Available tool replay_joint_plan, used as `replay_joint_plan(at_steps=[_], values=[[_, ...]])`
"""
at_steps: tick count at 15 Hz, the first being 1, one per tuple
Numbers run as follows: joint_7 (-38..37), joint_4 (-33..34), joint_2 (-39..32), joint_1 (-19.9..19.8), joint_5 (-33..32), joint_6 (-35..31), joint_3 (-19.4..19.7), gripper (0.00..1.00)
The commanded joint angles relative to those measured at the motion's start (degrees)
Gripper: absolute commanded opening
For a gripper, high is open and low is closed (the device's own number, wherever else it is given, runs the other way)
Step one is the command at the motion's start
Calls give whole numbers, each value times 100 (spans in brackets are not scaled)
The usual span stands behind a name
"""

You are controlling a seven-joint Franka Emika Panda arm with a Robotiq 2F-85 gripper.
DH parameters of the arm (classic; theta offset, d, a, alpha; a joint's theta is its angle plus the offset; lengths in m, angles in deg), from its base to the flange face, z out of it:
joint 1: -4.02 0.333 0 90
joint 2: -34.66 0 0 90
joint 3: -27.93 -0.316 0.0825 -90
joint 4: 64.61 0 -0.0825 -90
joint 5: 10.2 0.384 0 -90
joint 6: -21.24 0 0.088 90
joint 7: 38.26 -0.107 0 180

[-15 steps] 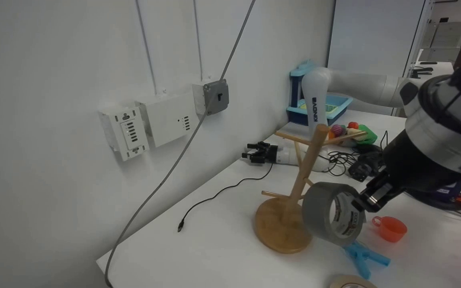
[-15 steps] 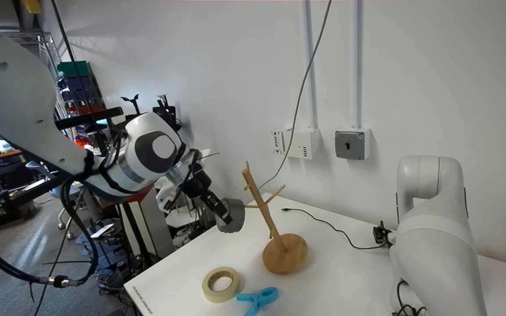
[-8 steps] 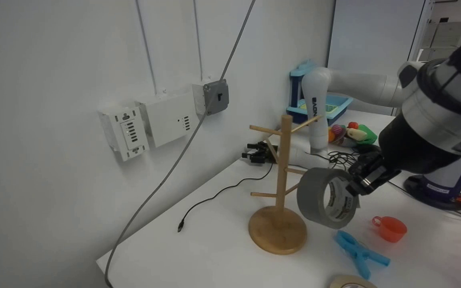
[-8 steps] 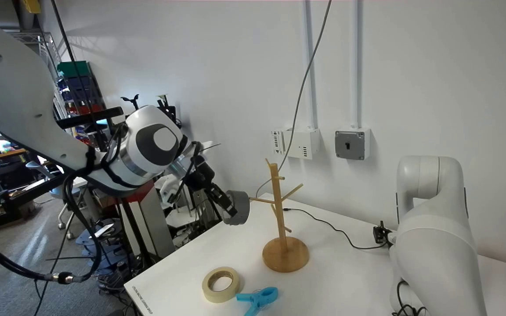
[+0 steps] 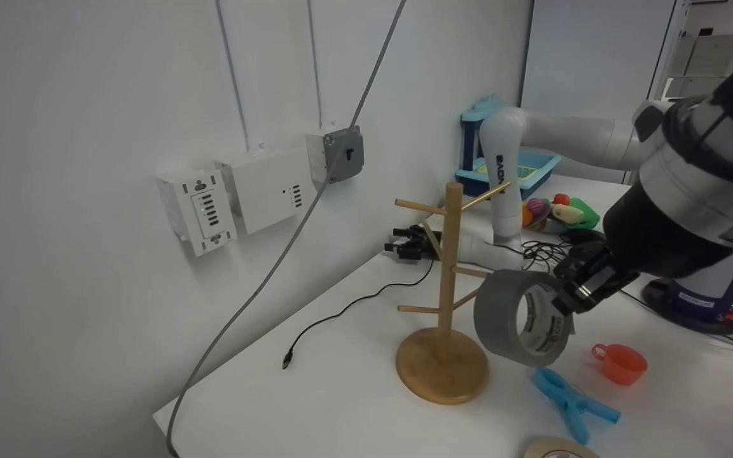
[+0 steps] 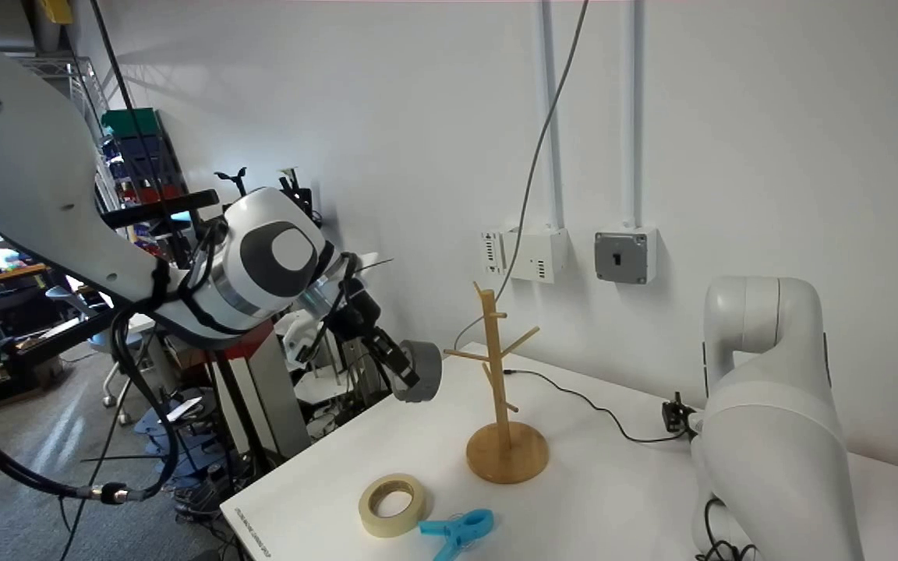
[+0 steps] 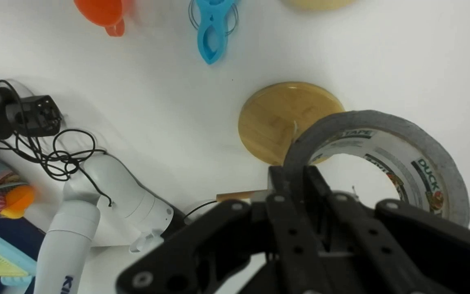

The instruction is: Remove the grey masking tape from the wooden holder and put it on top of the white tape

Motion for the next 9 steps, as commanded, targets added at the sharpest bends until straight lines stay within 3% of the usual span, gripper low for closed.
replay_joint_plan(at_steps=[1,9], values=[[528,-206,274,243,642,518,22,4],[1731,51,-239,544,1838,1522,34,4]])
